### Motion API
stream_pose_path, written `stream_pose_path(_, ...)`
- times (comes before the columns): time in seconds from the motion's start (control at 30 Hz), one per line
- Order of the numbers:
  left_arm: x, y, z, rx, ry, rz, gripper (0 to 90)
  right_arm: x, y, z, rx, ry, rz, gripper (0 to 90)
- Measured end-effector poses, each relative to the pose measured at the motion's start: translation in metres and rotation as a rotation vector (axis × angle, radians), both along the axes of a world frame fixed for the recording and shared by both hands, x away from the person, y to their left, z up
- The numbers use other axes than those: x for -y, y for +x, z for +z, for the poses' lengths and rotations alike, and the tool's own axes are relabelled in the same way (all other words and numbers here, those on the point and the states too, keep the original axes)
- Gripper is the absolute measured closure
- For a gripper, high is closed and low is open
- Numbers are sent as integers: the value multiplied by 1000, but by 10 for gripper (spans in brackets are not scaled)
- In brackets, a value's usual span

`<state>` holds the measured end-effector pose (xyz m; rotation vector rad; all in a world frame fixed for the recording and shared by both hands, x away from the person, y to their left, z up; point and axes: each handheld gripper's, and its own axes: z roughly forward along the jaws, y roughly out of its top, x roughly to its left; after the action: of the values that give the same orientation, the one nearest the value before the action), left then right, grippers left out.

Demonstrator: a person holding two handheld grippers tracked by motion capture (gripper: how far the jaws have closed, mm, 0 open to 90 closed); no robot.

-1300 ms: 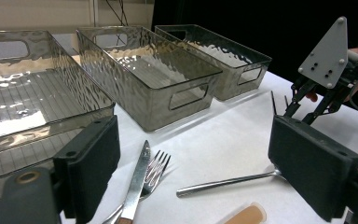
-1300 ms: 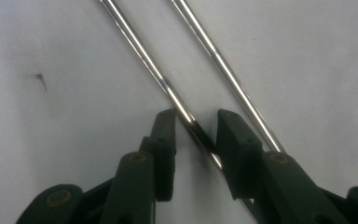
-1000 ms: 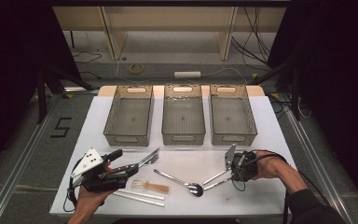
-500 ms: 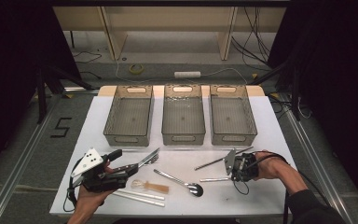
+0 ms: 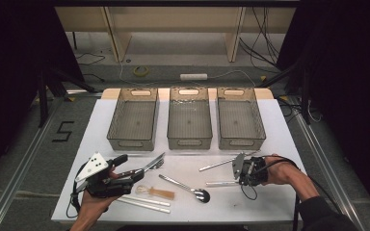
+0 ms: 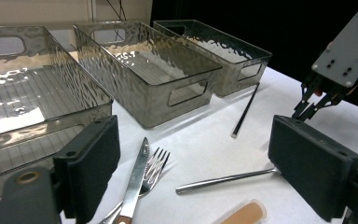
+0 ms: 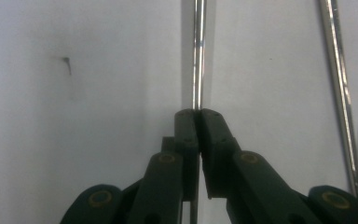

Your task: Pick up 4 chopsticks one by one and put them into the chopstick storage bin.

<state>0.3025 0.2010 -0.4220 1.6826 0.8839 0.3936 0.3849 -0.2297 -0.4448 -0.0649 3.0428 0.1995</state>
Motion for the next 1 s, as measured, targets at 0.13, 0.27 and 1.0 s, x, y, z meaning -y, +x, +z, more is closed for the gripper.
stream_pose_path(0.13, 7, 4, -1, -29, 41, -35, 160, -2, -1, 10, 19, 18, -11, 863)
stream_pose_path(0.27, 20, 10, -3, -67, 97, -80, 160, -7, -2, 20, 38, 31, -15, 863)
stream_pose_path(1.0, 100, 26, -2, -98, 354, -318, 221, -75, -13, 53, 80, 46, 111, 862)
